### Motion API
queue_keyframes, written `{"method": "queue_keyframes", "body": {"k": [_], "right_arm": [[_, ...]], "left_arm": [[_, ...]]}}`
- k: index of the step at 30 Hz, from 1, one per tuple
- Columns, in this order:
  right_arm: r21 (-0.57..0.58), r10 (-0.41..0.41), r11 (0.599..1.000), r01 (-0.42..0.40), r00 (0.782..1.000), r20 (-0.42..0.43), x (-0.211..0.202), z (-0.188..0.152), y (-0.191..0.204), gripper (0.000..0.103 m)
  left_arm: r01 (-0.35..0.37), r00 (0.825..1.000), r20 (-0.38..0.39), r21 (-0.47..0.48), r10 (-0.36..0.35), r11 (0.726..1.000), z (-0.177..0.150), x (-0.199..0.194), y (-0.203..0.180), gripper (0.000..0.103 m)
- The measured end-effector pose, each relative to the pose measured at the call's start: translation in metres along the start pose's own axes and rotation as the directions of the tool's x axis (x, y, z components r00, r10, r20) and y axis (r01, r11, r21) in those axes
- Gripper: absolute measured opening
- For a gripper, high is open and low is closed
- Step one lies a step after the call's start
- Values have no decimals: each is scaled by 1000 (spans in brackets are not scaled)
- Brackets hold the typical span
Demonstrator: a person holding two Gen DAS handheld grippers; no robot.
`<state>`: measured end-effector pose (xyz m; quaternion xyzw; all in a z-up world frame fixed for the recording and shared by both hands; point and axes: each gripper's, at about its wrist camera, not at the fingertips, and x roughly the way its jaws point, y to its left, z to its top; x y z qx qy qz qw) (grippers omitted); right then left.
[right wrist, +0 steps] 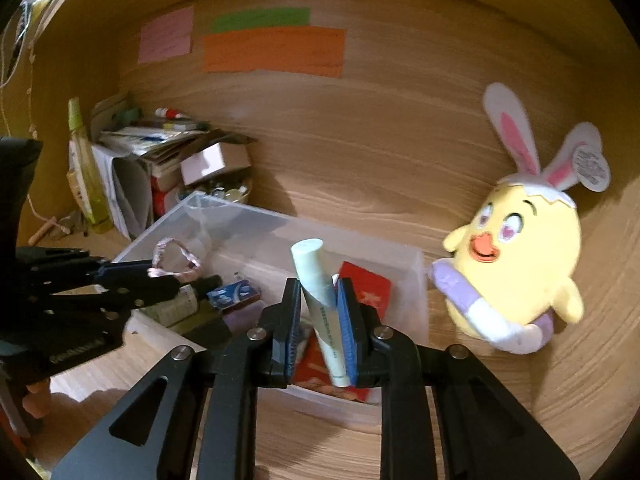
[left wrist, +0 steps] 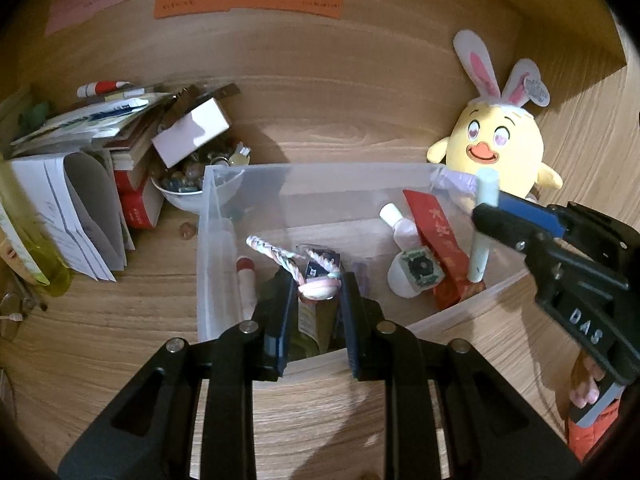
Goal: Organize objects
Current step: 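Open the left tool to drop the bracelet while the right tool releases the tube, then withdraw both open tools from the box toward the eraser and small brown bead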
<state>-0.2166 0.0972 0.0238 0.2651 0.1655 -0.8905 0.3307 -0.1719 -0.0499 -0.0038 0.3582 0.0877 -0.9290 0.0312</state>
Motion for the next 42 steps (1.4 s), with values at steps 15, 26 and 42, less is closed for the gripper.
{"method": "queue_keyframes", "body": {"k": [15,26,42], "right_arm": [[28,133,991,-130,981,-139,36,-13,17,21],[0,113,994,-114,991,-65,0,-9,17,54],[41,123,991,-124,992,18,-58,-26,-2,83]], "left_arm": [[14,999,34,-18,-13,1000,-1,-20,3,58],[-28,990,137,59,19,998,-3,-66,-19,78],[-11,987,163,61,1,998,-22,-102,-27,98]]}}
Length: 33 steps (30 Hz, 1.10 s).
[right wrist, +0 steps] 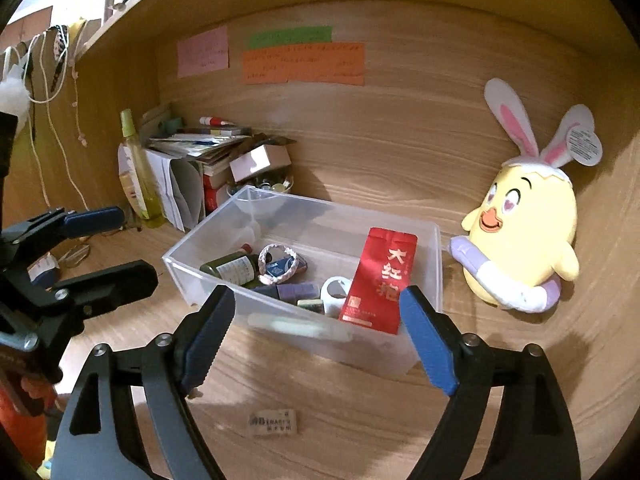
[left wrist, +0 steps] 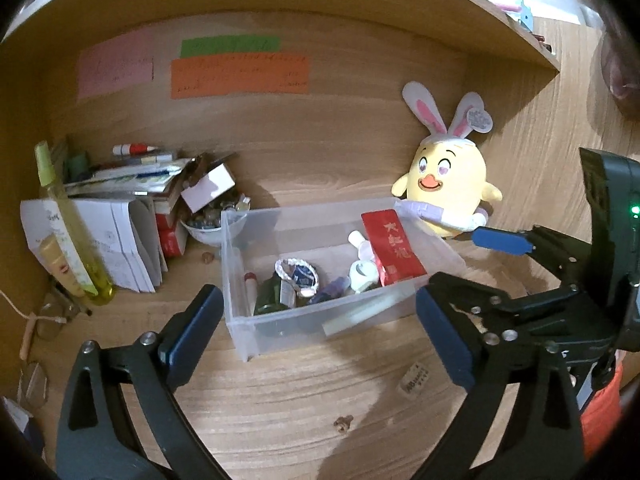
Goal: Organize objects
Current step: 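Withdraw both open tools from the box toward the eraser and small brown bead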
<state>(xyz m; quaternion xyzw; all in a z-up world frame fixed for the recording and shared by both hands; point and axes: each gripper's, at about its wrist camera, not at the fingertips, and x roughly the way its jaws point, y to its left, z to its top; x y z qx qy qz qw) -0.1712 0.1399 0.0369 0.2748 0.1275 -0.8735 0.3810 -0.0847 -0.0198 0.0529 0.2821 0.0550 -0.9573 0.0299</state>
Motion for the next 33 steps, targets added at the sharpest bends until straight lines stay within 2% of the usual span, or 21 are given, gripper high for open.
{"method": "queue_keyframes", "body": {"k": [8,19,30,33], "right_arm": [[-6,-8,1000,8,1000,-13,-9,-17,-2,83],[3,3,1000,-3,996,-93,5,-46,-1,84],[-20,34,999,-39,975,-218,34,-77,11,84],[-41,74,995,-86,967,-245,40,-84,19,83]], "left_arm": [[-10,998,-56,-11,10,1000,-17,5,6,98],[-15,988,-152,14,17,1000,-49,18,7,98],[-5,967,-255,26,11,1000,-79,35,6,98],[0,960,-280,35,10,999,-87,38,3,98]]}}
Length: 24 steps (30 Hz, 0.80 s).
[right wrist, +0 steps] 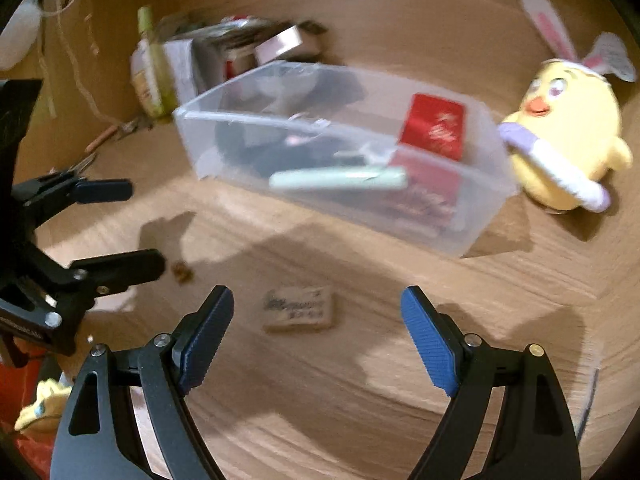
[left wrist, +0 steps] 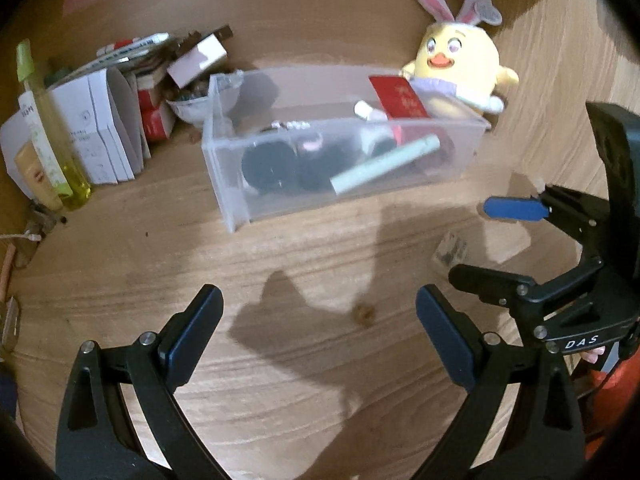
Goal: Organize objects
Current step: 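Withdraw both open tools from the box toward the eraser and small brown bead, then grasp the beige eraser with the right tool while the left tool grasps the small brown bead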
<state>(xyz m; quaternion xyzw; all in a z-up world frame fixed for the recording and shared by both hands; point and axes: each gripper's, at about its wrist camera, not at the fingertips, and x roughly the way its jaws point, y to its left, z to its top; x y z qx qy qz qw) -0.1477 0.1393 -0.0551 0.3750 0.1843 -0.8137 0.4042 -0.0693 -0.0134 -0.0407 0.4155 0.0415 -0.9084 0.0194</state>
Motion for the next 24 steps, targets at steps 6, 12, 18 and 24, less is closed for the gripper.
{"method": "queue_keyframes", "body": {"k": [6,12,18,24], "right_arm": [[0,8,1000,-8,1000,-28,11,1,1,76],[8,20,1000,-19,998,-63,22,4,-2,45],[-28,-11,1000,9,999,-46,21,4,4,37],[-23,-13,1000,13,1000,-7,11,4,3,37]], "left_arm": [[16,1000,-26,12,-15,1000,-11,3,-6,98],[38,998,-43,17,-38,999,-15,6,-10,98],[55,997,-48,17,-55,998,-16,8,-12,81],[53,997,-59,33,-51,998,-19,12,-16,68]]}}
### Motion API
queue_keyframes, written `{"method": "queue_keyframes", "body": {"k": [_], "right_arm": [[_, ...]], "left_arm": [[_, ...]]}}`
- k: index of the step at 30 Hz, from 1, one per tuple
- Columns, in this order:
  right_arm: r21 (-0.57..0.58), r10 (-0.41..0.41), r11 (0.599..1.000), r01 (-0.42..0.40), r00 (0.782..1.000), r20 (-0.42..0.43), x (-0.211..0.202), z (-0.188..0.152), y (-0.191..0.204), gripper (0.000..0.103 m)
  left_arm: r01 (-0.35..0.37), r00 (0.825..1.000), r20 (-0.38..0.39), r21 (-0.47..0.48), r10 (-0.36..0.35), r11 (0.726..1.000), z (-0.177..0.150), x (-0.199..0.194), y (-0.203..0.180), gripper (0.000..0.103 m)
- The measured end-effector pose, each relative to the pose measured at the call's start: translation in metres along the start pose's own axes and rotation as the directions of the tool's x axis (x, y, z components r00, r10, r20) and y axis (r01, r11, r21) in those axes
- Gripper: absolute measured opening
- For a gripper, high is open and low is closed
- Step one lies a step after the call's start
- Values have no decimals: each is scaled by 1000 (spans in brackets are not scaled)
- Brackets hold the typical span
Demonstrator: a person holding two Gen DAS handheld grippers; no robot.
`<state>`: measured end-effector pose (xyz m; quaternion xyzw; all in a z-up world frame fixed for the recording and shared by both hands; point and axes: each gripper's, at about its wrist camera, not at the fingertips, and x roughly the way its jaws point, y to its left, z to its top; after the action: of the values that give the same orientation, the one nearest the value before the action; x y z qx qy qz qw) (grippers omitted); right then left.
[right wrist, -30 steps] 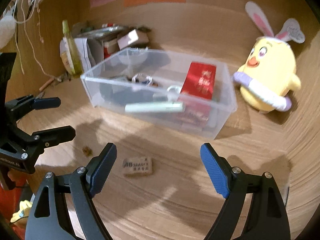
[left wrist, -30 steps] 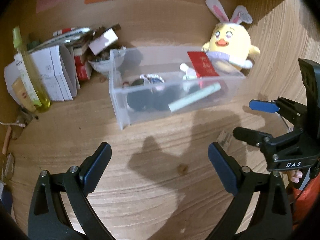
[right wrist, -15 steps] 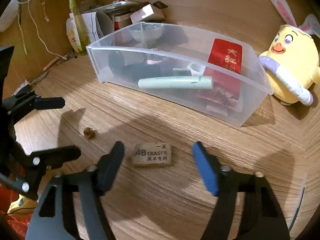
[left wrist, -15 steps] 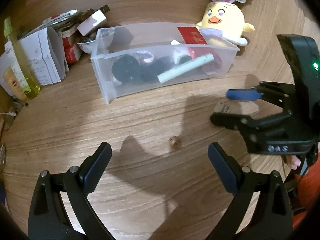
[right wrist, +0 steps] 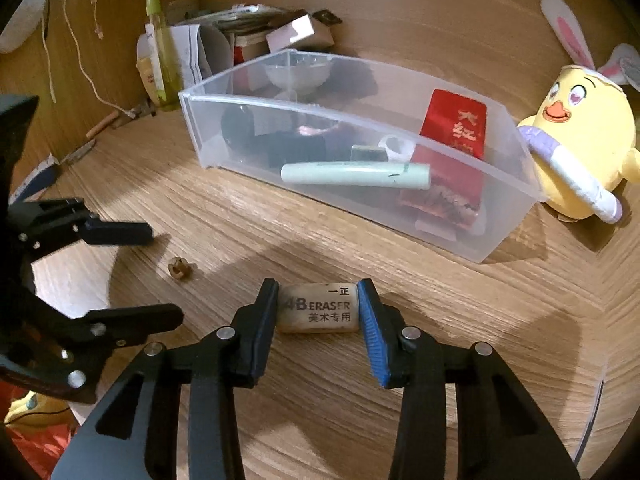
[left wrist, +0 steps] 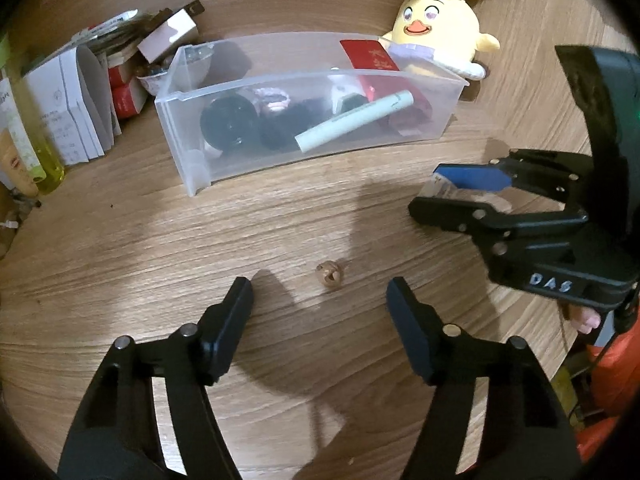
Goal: Organize objects
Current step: 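Grasp the beige eraser with the right tool while the left tool grasps the small brown bead, then carry the eraser and brown bead over the clear box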
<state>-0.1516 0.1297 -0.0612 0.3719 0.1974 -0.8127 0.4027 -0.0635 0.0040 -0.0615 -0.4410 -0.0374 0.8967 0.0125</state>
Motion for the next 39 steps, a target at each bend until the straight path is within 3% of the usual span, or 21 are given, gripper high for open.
{"method": "queue_keyframes", "body": {"k": [5,10,17,25,39], "right_arm": [[17,5,1000,-6,999,33,-10,-1,-3,37],[13,9,1000,-10,998,59,-17,-1,-1,37],[-5,8,1000,-7,997,77,-22,-2,3,37],[-3,15,1000,-15,996,89,-25,-2,6,37],[25,0,1000,-4,987,159,-49,10,0,37]], "left_arm": [[-13,1000,-3,13,13,1000,2,2,-4,58],[9,1000,-15,-18,-9,1000,10,4,-2,34],[1,1000,-15,-20,-1,1000,13,7,-2,14],[-5,1000,-2,-20,5,1000,17,9,-3,12],[-13,987,160,-51,21,999,40,-35,4,12]]}}
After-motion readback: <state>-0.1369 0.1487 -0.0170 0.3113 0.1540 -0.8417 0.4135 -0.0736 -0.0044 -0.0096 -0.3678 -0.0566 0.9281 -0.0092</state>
